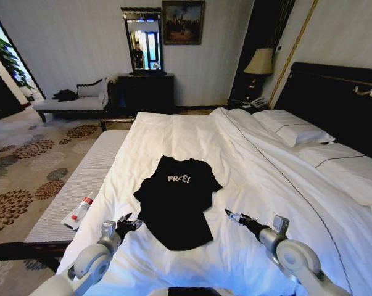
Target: Fold the clothes on the bed.
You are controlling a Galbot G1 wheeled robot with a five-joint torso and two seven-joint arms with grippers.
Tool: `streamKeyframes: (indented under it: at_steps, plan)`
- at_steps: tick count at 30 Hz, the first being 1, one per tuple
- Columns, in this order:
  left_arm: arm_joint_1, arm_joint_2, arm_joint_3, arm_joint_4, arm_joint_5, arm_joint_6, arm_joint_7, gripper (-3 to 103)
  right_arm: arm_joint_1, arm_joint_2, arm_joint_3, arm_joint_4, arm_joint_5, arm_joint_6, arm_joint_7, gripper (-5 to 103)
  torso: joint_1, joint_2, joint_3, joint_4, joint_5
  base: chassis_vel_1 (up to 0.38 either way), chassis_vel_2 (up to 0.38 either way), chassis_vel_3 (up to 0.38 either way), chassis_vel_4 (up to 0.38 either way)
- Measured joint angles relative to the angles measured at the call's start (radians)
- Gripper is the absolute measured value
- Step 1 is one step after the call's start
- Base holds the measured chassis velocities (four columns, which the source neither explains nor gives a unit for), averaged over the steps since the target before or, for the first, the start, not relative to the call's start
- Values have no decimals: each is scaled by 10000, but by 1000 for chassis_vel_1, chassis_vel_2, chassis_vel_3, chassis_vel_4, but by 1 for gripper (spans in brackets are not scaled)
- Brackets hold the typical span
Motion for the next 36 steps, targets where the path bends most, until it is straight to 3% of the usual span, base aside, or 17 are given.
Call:
streamKeyframes:
  at_steps: [4,8,10,13,26,36]
  plan:
    - [-78,-67,66,72,12,5,19,37,-25,-1,-1,42,29,-40,29,100,0,0,0,-1,0,0,0,0,0]
    - [-357,-199,150,176,-12,62,32,15,-69,9,11,128,107,-44,100,100,0,0,0,0,-1,0,0,0,0]
    - [-410,-213,151,192,-35,71,32,15,-96,10,17,151,118,-44,106,100,0,0,0,-2,-1,0,0,0,0]
    - [-497,-207,125,207,-163,113,32,2,-303,64,24,330,217,-177,144,100,0,0,0,-2,-1,0,0,0,0]
    - [-196,-80,-163,-71,-197,125,-41,0,-1022,810,-411,1127,1625,-1944,677,100,-1,0,-1,-2,-1,0,0,0,0]
    - [76,48,-303,-285,-227,151,-152,0,-382,1414,-772,250,2268,-2178,628,100,-1,0,0,0,0,0,0,0,0]
